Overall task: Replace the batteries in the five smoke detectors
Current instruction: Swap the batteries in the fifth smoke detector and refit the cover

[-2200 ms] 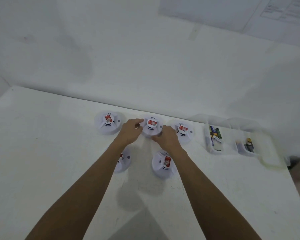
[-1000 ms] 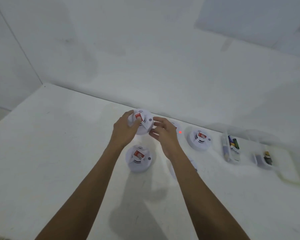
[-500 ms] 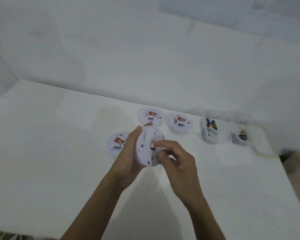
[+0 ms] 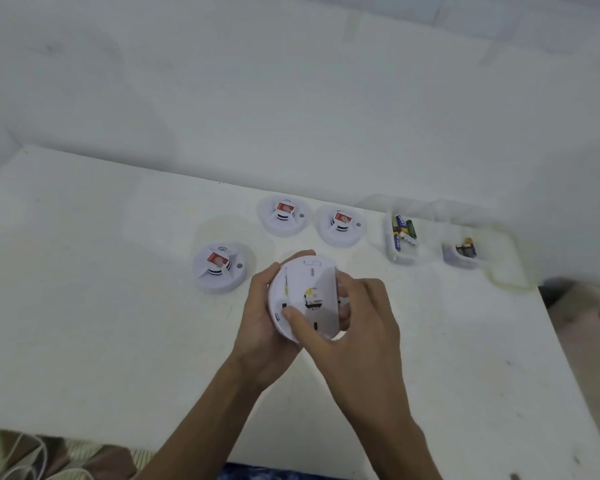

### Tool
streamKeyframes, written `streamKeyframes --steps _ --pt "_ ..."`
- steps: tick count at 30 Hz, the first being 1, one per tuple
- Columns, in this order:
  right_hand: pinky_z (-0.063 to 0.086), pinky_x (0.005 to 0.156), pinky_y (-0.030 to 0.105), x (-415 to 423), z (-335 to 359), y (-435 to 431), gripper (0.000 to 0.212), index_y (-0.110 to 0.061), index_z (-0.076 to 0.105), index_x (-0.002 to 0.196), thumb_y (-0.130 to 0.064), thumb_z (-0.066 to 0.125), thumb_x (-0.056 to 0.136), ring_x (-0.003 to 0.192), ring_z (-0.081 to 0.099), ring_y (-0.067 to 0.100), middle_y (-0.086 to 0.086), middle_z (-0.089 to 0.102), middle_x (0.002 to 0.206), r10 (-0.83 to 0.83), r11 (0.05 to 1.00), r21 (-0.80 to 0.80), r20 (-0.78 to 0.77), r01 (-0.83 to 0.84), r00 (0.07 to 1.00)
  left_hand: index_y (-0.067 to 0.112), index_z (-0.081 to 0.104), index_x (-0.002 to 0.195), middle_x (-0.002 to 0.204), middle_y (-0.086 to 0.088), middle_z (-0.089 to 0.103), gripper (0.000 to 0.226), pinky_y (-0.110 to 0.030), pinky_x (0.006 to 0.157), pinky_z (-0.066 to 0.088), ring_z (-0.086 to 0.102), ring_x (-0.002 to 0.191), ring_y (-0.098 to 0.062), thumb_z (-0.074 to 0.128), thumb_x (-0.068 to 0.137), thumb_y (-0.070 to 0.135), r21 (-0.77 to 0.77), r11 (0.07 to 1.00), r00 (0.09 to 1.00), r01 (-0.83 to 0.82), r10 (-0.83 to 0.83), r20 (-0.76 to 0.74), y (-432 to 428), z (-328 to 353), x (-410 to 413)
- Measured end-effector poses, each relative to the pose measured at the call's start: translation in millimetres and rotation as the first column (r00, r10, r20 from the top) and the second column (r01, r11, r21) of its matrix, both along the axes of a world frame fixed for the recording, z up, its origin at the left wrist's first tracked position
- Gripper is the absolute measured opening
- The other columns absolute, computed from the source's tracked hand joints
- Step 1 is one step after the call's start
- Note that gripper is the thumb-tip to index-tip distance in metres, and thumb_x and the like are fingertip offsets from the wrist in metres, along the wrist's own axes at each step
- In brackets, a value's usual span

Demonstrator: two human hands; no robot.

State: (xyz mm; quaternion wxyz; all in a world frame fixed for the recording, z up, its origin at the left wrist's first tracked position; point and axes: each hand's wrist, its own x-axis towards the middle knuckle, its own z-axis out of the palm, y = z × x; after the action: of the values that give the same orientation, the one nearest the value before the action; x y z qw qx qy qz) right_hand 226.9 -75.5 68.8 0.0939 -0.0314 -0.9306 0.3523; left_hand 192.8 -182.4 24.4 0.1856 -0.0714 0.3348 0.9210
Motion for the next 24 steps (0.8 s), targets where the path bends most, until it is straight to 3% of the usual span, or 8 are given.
streamKeyframes --steps 4,8,11,15,17,20,24 --pt "0.051 0.085 0.020 3 3 0 0.080 -0.026 0.041 0.133 -0.061 0.072 0.068 0.111 0.045 0.009 -0.007 0.041 0.118 0.013 0.998 0.055 0.051 -0.016 0.999 0.014 0.047 0.138 0.137 -0.020 0.051 0.055 -0.040 0.090 0.052 0.053 0.119 -0.036 0.026 0.096 0.043 0.006 1.000 0.999 -0.030 0.030 0.021 6 1 4" --pt "0.042 0.085 0.016 4 4 -4 0.083 -0.025 0.037 0.134 -0.066 0.064 0.067 0.111 0.040 0.007 -0.007 0.039 0.123 0.018 0.998 0.061 0.052 -0.021 0.998 0.014 0.048 0.136 0.130 -0.019 0.056 0.056 -0.038 0.086 0.054 0.056 0.114 -0.035 0.027 0.094 0.044 -0.012 0.998 0.999 -0.054 0.054 -0.001 7 1 7" --pt "0.047 0.089 0.021 5 6 -3 0.078 -0.026 0.033 0.135 -0.057 0.068 0.073 0.108 0.032 0.003 -0.009 0.036 0.124 0.043 0.998 0.051 0.053 -0.045 0.998 0.014 0.051 0.133 0.125 -0.015 0.060 0.054 -0.037 0.085 0.055 0.058 0.112 -0.033 0.025 0.095 0.042 -0.030 0.998 0.998 -0.057 0.057 -0.025 5 0 9" --pt "0.050 0.086 0.028 5 6 -5 0.075 -0.024 0.038 0.131 -0.057 0.064 0.069 0.108 0.035 0.006 -0.007 0.040 0.121 0.082 0.995 0.055 0.000 -0.082 0.997 0.015 0.054 0.130 0.120 -0.014 0.063 0.053 -0.038 0.084 0.055 0.060 0.109 -0.032 0.028 0.093 0.043 -0.051 0.997 0.997 -0.064 0.062 -0.041 2 0 10" --pt "0.050 0.084 0.028 6 7 -5 0.074 -0.024 0.039 0.130 -0.057 0.059 0.067 0.108 0.037 0.009 -0.008 0.040 0.120 0.113 0.992 0.057 -0.019 -0.112 0.993 0.013 0.048 0.135 0.127 -0.018 0.058 0.056 -0.041 0.087 0.054 0.055 0.116 -0.037 0.039 0.092 0.047 -0.082 0.994 0.996 -0.072 0.068 -0.055 0 0 11" --pt "0.049 0.083 0.022 8 9 -3 0.076 -0.026 0.037 0.134 -0.057 0.058 0.068 0.112 0.034 0.009 -0.008 0.037 0.123 0.137 0.987 0.084 -0.010 -0.135 0.991 0.017 0.052 0.131 0.131 -0.017 0.057 0.084 -0.043 0.086 0.053 0.055 0.117 -0.037 0.076 0.063 0.059 -0.148 0.979 0.988 -0.139 0.127 -0.088 -1 -1 12" --pt "0.045 0.087 0.020 7 9 -4 0.083 -0.025 0.035 0.137 -0.063 0.063 0.068 0.116 0.036 0.010 -0.005 0.037 0.127 0.109 0.990 0.084 0.035 -0.111 0.993 0.016 0.054 0.127 0.129 -0.016 0.059 0.090 -0.042 0.085 0.052 0.057 0.116 -0.036 0.081 0.055 0.062 -0.137 0.979 0.977 -0.150 0.126 -0.170 -1 3 12"
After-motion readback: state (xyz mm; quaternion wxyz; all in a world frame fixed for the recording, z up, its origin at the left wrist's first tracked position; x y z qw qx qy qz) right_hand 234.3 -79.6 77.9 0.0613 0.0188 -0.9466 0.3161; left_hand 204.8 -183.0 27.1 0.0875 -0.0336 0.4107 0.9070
